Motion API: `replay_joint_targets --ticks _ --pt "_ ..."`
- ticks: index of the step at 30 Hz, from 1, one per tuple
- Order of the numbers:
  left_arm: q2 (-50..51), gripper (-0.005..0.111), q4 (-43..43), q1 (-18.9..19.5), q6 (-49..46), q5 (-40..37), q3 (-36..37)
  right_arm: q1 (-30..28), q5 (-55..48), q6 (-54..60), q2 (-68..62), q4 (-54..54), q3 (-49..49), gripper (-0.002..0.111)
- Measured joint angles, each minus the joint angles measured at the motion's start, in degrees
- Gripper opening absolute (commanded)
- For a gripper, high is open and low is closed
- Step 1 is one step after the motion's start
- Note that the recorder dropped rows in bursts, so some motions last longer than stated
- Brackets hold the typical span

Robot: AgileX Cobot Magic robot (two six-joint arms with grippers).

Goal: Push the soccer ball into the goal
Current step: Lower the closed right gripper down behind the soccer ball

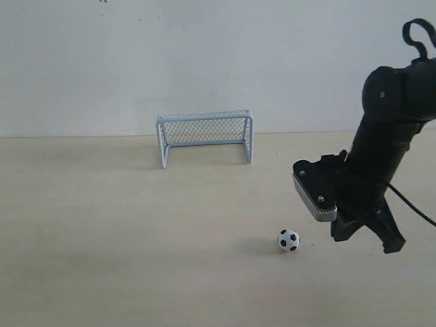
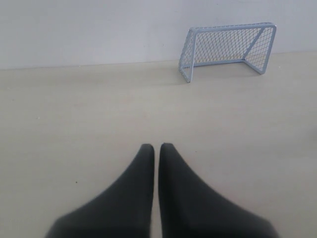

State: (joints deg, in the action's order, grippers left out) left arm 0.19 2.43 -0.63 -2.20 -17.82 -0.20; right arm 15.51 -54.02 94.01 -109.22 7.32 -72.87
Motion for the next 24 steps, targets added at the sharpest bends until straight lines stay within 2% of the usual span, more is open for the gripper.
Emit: replay_joint_targets --ticks 4,12,24 --pt "0.0 0.004 0.0 0.0 0.0 0.0 0.0 3.6 -4.5 0.0 -2.1 -0.8 -3.4 0.0" --pt "0.0 0.004 0.0 0.0 0.0 0.0 0.0 8.4 -3.6 0.2 -2.3 -1.2 -3.5 0.0" --pt "0.0 0.004 0.0 0.0 0.0 0.0 0.0 9.1 -2.8 0.4 -4.4 -4.5 -3.6 0.0"
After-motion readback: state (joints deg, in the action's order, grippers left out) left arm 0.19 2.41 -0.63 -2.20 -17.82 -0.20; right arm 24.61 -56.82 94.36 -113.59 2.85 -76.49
